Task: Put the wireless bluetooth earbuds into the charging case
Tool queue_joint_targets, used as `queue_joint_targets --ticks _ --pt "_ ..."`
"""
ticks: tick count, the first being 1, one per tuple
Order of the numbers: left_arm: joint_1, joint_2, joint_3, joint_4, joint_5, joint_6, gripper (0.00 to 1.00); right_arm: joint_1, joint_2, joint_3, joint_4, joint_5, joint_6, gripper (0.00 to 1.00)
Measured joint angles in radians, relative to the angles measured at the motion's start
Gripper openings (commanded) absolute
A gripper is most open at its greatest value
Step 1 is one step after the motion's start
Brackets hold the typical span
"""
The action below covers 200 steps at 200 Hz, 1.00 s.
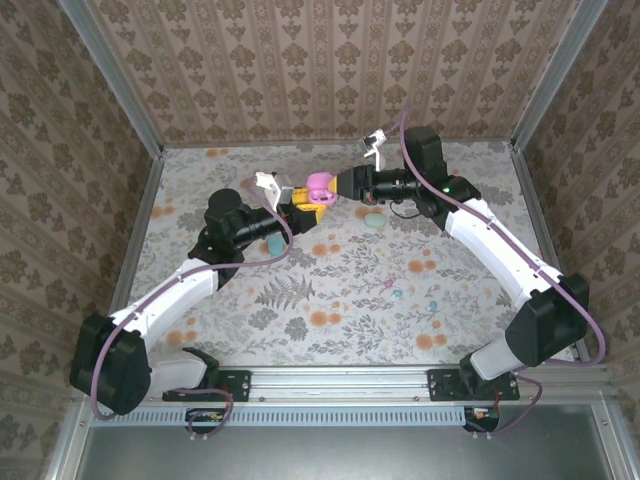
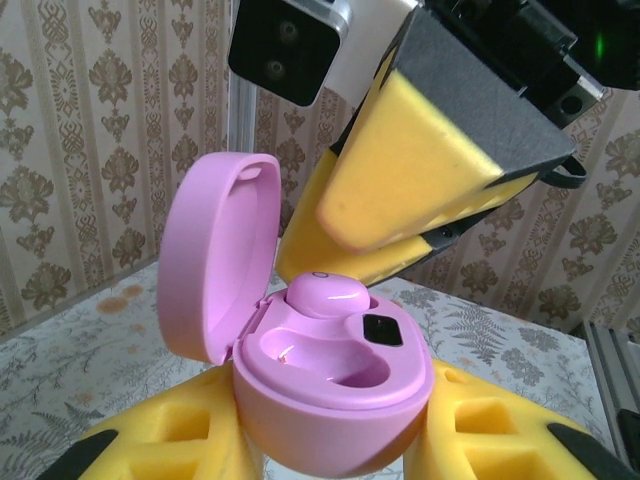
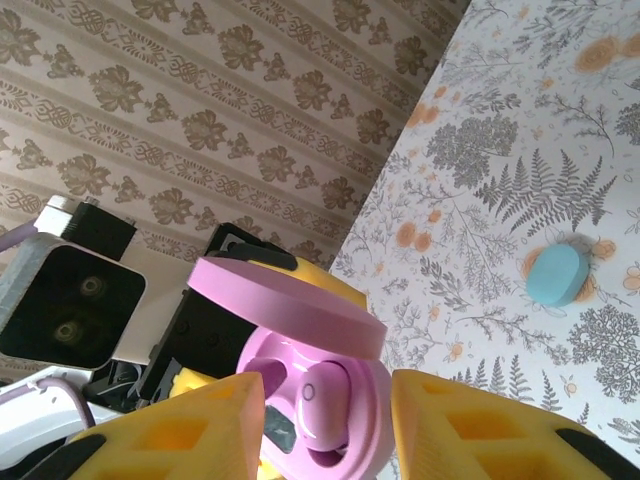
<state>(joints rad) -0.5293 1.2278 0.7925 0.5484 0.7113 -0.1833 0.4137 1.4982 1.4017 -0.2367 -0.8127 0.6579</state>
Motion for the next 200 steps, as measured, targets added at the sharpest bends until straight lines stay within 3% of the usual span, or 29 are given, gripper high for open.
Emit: queue_joint_targets --ticks 92,131,161,200 --pt "0.0 0.0 0.0 0.006 -0.017 0.005 0.28 -0.063 -0.147 -0.082 -0.016 0.045 0.015 0.43" --pt "0.0 0.0 0.0 0.006 -0.039 0.01 0.27 -0.113 -0.224 -0.175 -0.165 0.255 0.006 0.41" --pt "0.0 -0.007 0.0 0.006 -0.051 0.012 0.27 -0.126 -0.153 -0.243 -0.342 0.419 -0.008 0.42" --pt "0.0 -0.01 0.0 0.006 -0.057 0.012 0.28 -0.106 0.024 -0.332 -0.465 0.483 -0.028 0.45"
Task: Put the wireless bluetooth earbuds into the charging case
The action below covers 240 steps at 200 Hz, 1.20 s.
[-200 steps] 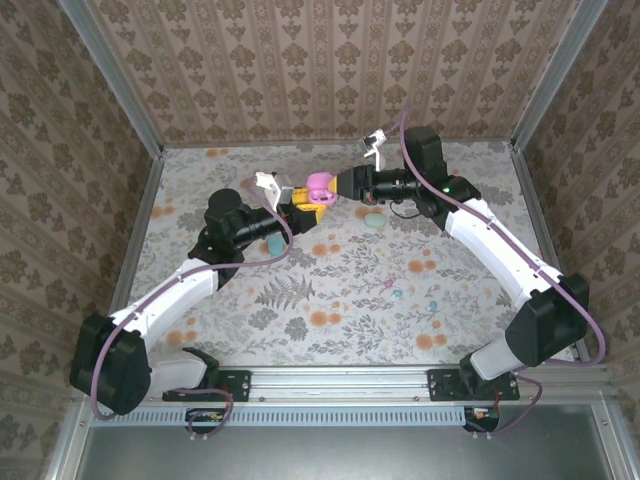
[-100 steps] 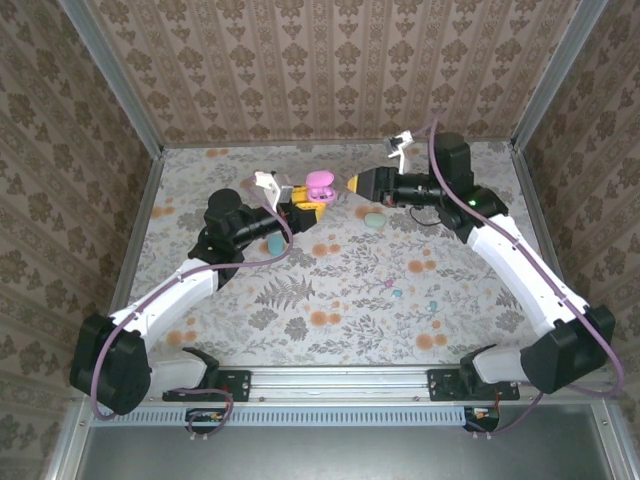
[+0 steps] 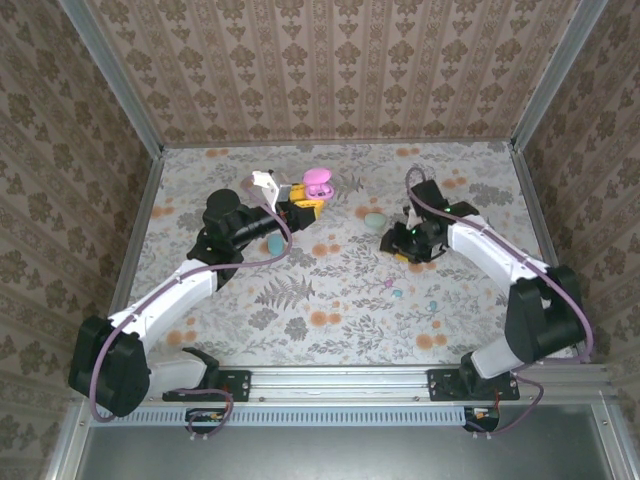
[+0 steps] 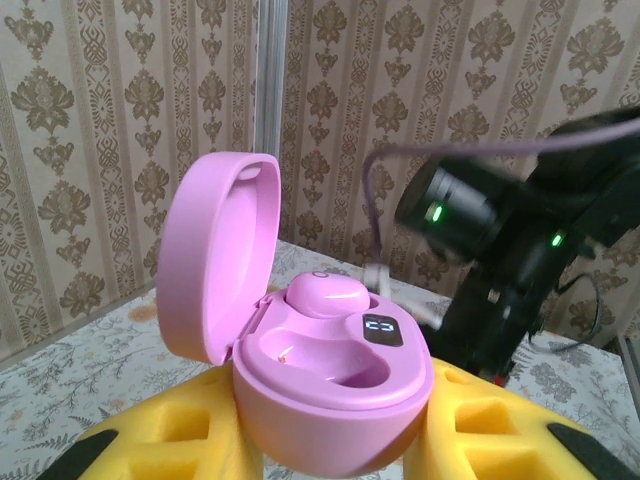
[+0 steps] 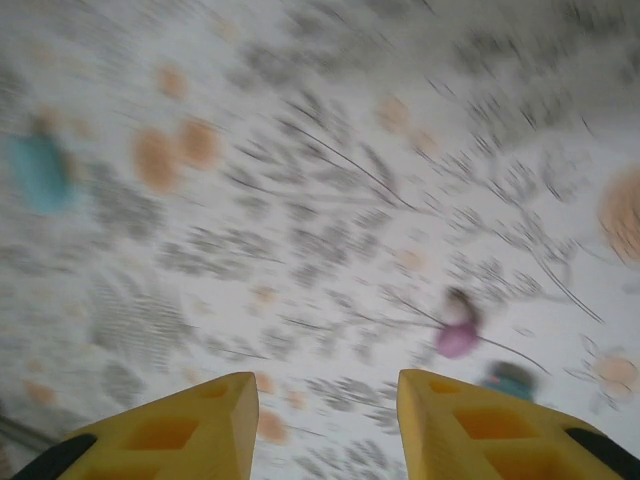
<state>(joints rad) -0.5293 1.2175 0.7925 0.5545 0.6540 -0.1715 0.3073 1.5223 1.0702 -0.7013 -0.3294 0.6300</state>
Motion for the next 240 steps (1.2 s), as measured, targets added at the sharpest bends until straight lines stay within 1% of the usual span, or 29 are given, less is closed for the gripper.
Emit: queue_joint_targets --ticks 19,42,89,116,164,207,240 --pt "0.0 0.0 0.0 0.0 0.0 0.0 0.28 0.028 0.063 -0.016 -0.042 0.03 -0.008 0.45" --pt "0.0 0.0 0.0 0.0 0.0 0.0 0.28 0.05 0.106 -0.019 -0.048 0.044 -0.014 0.45" --pt "0.0 -0.001 0.0 0.0 0.0 0.0 0.28 0.057 0.173 -0.018 -0.05 0.069 -0.026 0.45" --pt "0.0 -0.001 0.0 0.0 0.0 0.0 0.28 0.065 0.206 -0.018 -0.051 0.084 -0.029 0.43" --pt "0.0 -0.001 0.0 0.0 0.0 0.0 0.28 0.096 0.239 0.017 -0.05 0.079 -0.042 0.4" --pt "0.0 -0.001 0.0 0.0 0.0 0.0 0.28 0.129 0.289 0.083 -0.05 0.061 -0.072 0.4" --pt "0.0 -0.001 0.0 0.0 0.0 0.001 0.28 0.135 0.313 0.128 -0.048 0.039 -0.086 0.4"
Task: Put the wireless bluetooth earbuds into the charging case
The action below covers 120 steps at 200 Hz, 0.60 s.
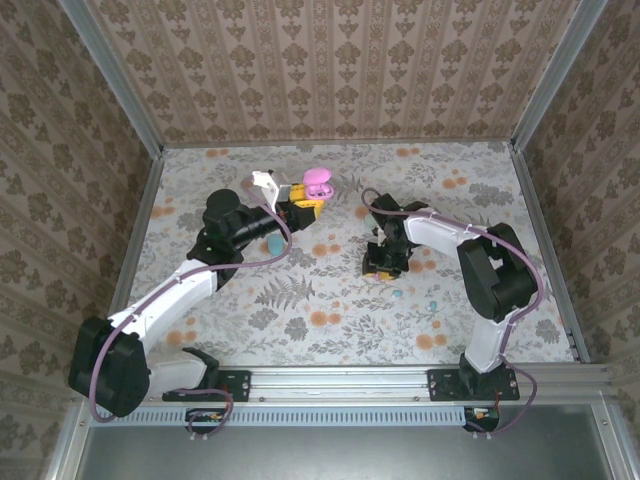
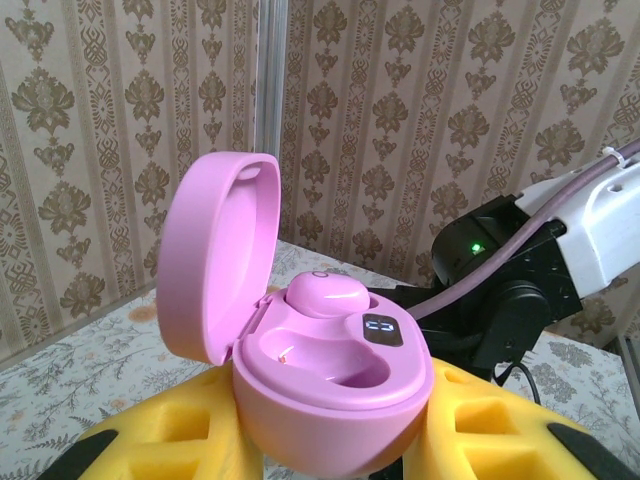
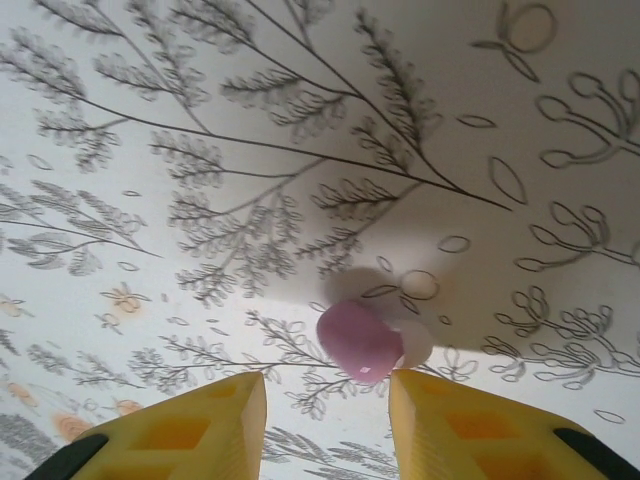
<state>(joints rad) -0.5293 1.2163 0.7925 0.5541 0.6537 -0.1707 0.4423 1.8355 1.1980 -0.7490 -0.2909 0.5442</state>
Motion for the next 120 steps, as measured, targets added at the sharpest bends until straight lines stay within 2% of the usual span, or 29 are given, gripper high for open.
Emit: queue_joint_targets --ticks 58,120 --pt "0.0 -0.001 0.0 0.0 0.0 0.007 0.28 0.001 0.006 0.055 -0.013 -0.014 -0.027 0.39" --pt "0.0 -0.022 0.0 -0.005 -0.001 0.01 0.28 -0.024 0.022 0.108 -0.038 0.053 -0.093 0.41"
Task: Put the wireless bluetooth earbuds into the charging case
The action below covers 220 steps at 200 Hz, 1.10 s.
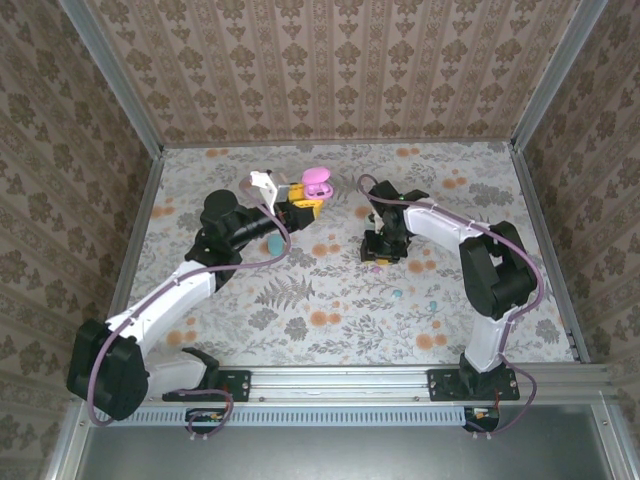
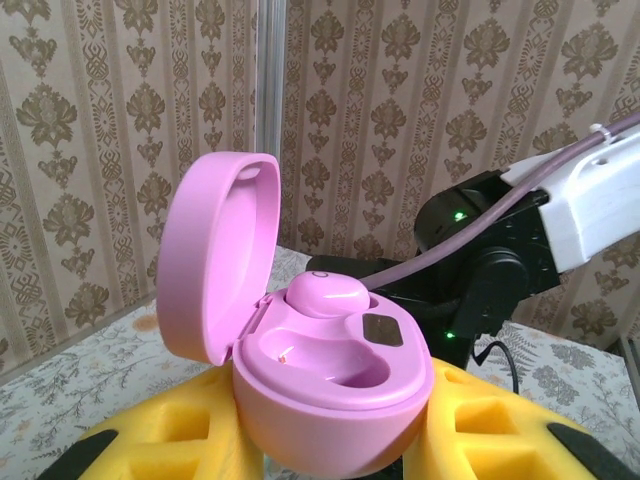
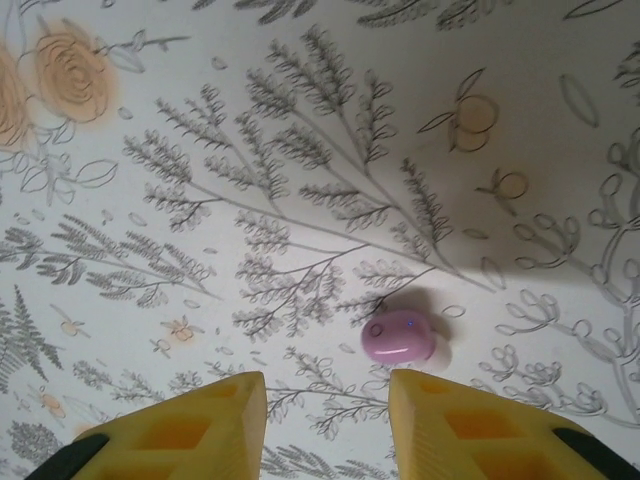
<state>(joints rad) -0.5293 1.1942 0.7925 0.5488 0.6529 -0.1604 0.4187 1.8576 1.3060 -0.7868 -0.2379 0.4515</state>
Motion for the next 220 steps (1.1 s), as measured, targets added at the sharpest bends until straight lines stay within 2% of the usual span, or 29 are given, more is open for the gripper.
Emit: queue_joint_targets --ticks 64,126,175,220 --pt "0.0 -0.008 0.0 -0.012 -0.003 0.001 0.28 -0.026 0.098 0.003 0.004 -0.015 -0.034 0.42" --pt "0.0 -0.008 0.0 -0.025 -0.025 0.004 0.28 -0.027 0.074 -0.041 0.043 -0.089 -0.034 0.4" --pt "0.0 -0.008 0.0 -0.025 -0.025 0.004 0.28 0.01 0.043 -0.086 0.051 -0.142 -0.029 0.39" --pt "0.0 -0.008 0.0 -0.025 -0.025 0.004 0.28 0.017 0.012 -0.09 0.067 -0.142 -0.017 0.39"
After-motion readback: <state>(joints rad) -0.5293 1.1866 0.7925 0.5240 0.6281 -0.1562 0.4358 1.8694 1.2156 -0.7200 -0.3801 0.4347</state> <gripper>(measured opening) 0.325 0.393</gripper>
